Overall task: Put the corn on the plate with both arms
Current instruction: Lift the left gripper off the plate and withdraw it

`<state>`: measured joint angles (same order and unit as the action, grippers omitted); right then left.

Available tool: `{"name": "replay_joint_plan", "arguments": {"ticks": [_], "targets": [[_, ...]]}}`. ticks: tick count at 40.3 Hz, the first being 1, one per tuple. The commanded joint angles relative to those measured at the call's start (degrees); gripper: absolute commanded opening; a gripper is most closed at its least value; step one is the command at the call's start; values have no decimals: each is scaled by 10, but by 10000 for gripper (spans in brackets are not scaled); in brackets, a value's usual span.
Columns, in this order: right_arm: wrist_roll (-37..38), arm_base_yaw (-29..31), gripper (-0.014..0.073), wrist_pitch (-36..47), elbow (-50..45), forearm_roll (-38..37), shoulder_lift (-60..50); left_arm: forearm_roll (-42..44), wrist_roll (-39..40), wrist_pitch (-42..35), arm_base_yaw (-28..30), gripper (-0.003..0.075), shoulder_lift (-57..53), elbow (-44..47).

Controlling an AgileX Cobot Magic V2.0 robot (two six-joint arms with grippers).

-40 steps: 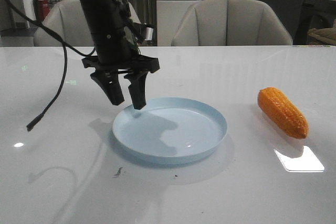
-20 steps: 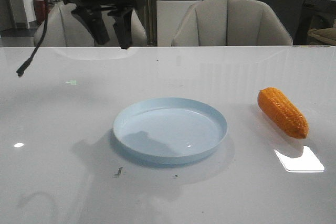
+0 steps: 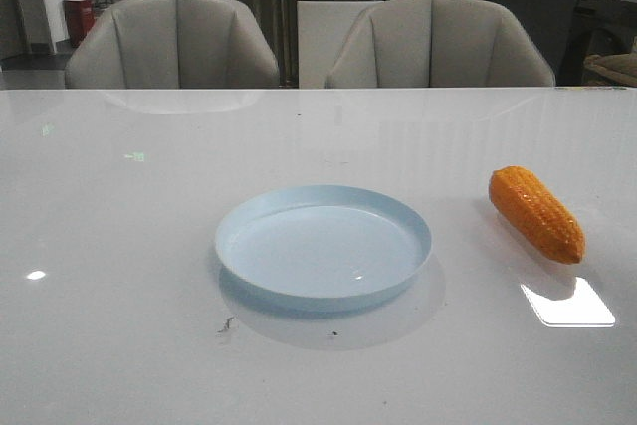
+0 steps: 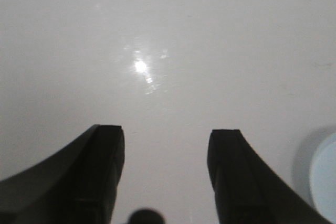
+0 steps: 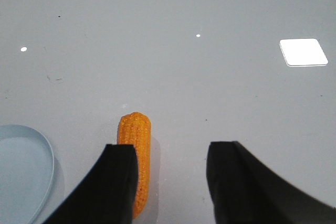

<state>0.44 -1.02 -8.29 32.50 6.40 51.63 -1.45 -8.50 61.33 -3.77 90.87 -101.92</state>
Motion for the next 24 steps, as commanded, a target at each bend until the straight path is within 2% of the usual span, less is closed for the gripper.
{"name": "replay_joint_plan", "arguments": {"ticks": [1,5,10,14,18,24], "targets": [[-1,1,426,34,20,-6,-5,-9,-10,-108,34,422,-109,114],[-1,1,426,33,20,-6,-5,-9,-17,-190,42,422,-193,253],[-1,1,426,26,20,-6,-5,-24,-18,-300,42,422,-346,495],[-1,1,426,9,20,-6,-5,-33,-18,-318,42,422,-441,608],[-1,1,426,-30,20,-6,-5,-33,-18,-318,42,422,-519,666],[-1,1,426,-62,22,-6,-5,-33,-18,-316,42,422,-575,676]]}}
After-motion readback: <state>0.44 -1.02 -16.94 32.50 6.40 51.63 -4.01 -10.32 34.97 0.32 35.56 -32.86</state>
